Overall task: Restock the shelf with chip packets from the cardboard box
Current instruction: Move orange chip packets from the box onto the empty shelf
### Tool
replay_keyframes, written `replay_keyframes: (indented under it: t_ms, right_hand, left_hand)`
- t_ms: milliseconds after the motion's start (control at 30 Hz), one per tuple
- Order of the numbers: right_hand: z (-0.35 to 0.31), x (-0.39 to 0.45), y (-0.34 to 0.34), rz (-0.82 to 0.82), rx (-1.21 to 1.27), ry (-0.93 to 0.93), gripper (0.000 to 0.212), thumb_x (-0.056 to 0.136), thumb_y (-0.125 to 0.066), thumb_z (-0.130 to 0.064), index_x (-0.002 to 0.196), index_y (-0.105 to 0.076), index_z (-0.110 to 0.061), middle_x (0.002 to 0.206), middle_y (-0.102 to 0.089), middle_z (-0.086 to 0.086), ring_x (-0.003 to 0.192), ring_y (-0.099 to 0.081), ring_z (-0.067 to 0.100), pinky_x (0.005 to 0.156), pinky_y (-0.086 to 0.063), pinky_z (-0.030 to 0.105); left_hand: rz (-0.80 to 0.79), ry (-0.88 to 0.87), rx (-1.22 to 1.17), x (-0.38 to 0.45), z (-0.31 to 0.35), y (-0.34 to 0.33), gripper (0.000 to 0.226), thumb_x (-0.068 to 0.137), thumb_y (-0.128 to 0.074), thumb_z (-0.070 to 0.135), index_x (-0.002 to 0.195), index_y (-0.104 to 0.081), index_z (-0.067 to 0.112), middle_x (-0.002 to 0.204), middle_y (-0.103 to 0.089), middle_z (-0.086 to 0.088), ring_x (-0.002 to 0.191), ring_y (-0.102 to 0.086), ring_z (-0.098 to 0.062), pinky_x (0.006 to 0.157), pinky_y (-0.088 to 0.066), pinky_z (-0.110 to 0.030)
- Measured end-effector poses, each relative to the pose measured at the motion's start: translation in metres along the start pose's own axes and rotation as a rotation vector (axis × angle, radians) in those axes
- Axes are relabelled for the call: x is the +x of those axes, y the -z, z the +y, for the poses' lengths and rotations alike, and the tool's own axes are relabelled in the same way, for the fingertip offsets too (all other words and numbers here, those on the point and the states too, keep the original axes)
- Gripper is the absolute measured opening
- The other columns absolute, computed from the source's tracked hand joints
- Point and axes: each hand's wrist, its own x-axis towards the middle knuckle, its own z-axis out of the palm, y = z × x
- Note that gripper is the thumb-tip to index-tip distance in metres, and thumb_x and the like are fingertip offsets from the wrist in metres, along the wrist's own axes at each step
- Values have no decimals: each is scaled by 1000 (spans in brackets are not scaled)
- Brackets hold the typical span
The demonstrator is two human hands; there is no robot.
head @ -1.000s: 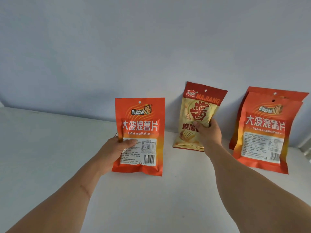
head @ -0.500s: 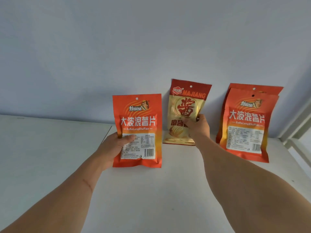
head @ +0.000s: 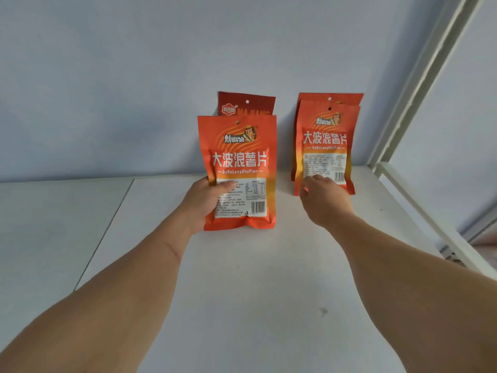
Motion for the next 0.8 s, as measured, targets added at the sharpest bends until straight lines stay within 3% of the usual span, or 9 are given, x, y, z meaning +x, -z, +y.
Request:
replay_keyframes:
  t_ms: [167, 400, 600, 800]
  right_hand:
    - [61, -13, 10, -6, -52, -28, 25, 104, -40, -28, 111, -63, -19, 109, -66, 1, 93, -60, 23, 67, -47, 32]
    - [136, -11, 15, 20, 60, -99, 31, 105, -39, -31, 115, -65, -18, 111, -67, 1, 98, -60, 24, 78, -52, 35]
    - [152, -6, 3, -38, 164, -110, 40, 105, -39, -46, 123, -64, -20, 120, -66, 0, 109, -60, 23, 76, -44, 31]
    - [159, 3, -5, -96, 218, -129, 44, 100, -46, -56, 124, -63, -22, 120, -65, -1, 108, -59, 21, 81, -49, 33]
  left_hand:
    - [-44, -6, -8, 12, -4, -70, 15, 90, -74, 15, 105, -74, 21, 105, -79, -6, 98, -76, -26, 93, -58, -50]
    - [-45, -15, 23, 37, 5, -165, 17, 91, -74, 19, 107, -73, 14, 100, -79, -5, 93, -75, -23, 82, -60, -40]
    - [-52, 25, 107, 63, -1, -200, 26, 83, -80, 15, 108, -72, 17, 106, -79, -3, 103, -74, -27, 99, -55, -51]
    - [-8, -83, 170, 84, 1, -214, 23, 87, -76, 12, 98, -68, 30, 105, -77, 7, 102, -71, -19, 97, -55, -46]
